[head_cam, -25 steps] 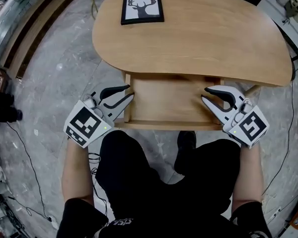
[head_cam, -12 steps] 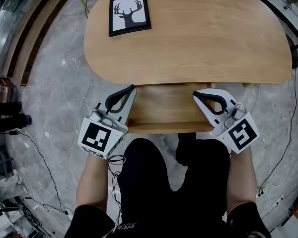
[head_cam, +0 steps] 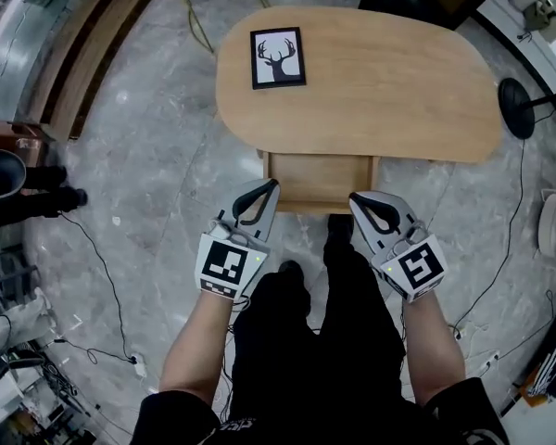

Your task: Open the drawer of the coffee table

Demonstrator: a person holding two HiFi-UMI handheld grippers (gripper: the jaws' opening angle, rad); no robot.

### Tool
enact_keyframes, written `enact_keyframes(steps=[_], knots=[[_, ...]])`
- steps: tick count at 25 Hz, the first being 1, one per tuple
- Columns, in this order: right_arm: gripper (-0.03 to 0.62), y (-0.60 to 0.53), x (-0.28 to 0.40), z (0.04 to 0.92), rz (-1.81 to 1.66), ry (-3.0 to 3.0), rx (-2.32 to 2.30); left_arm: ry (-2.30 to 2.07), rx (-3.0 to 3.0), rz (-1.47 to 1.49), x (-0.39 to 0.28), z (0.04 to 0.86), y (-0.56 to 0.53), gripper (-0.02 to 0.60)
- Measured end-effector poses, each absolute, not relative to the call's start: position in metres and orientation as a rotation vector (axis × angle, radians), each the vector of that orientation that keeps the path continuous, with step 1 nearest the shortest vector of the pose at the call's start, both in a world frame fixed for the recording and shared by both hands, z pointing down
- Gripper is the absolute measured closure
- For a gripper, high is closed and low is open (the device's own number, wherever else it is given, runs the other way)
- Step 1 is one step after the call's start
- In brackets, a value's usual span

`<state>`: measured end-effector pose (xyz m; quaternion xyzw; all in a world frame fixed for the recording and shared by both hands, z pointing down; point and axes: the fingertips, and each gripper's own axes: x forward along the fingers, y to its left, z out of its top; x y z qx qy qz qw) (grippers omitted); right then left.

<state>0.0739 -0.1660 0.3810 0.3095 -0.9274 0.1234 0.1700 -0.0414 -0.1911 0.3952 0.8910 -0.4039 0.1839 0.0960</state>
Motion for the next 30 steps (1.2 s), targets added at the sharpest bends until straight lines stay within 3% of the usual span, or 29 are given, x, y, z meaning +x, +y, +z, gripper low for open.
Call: enact_keyframes(steps=[7,15,30], knots=[[0.589,-0.120,0.020,0.270,0.332,-2.668,0.875,-1.164,2.702,0.517,-0.070,0.270,-0.131,0.572],[0.589,-0.060,0.002,0.195,0.299,-2.688,0.815,-1.221,2.614,0.473,-0.101,0.213,-0.065,0.572],[0.589,-0.014,0.151,0.142,0.335,-2.760,0.865,-1.408,2.492,0.463,-0.016,0.147,-0.020,0.572]])
